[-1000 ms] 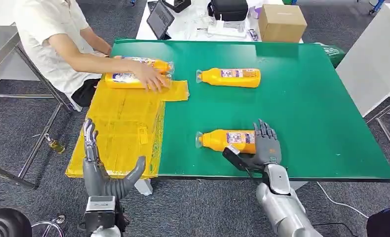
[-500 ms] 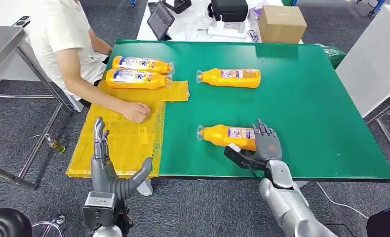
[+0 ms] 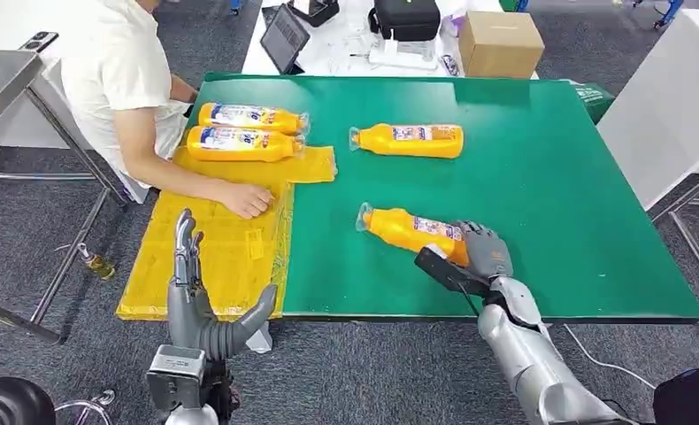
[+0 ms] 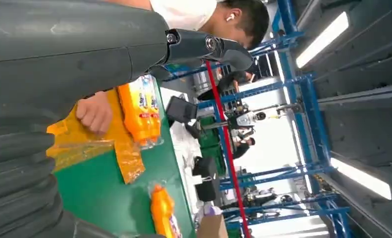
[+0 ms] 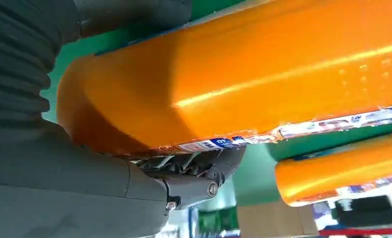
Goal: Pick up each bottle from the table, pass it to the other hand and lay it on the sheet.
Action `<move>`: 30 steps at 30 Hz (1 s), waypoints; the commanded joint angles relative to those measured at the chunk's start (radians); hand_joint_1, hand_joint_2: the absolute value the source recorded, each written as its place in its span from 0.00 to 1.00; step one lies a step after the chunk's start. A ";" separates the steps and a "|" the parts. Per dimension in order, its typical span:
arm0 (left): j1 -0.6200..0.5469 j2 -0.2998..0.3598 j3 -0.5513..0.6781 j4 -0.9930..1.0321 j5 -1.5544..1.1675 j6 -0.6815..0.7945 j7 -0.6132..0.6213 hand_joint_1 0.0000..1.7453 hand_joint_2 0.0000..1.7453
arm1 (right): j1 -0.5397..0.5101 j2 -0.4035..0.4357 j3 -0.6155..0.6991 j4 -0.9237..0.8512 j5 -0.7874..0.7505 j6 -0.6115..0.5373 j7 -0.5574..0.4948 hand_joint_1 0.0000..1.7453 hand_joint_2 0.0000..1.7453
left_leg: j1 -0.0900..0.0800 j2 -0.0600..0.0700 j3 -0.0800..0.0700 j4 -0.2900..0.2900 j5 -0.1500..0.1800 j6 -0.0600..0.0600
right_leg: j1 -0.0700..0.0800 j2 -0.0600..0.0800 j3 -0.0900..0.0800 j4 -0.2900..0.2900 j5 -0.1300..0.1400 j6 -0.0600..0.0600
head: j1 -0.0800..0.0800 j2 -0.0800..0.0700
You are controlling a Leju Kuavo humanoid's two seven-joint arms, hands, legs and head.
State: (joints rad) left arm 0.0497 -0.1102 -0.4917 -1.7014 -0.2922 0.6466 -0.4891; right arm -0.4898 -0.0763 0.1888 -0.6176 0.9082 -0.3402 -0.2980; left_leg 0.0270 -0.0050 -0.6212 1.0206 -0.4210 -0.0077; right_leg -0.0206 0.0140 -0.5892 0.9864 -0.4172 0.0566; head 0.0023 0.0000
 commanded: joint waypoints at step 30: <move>-0.125 0.010 -0.133 0.272 0.485 -0.282 0.104 0.00 1.00 | 0.179 0.201 0.351 -0.284 -0.532 0.126 -0.249 1.00 1.00 | 0.000 0.002 -0.006 -0.001 0.000 0.001 | 0.001 0.000 -0.004 0.000 -0.001 -0.002 | 0.000 0.000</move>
State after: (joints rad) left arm -0.0229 -0.1152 -0.5821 -1.4717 0.1934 0.3620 -0.3830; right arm -0.2244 0.1007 0.4222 -1.0895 0.3575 -0.1862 -0.5566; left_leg 0.0273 -0.0058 -0.6312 1.0205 -0.4200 -0.0080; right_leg -0.0205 0.0135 -0.5969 0.9874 -0.4176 0.0565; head 0.0027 0.0000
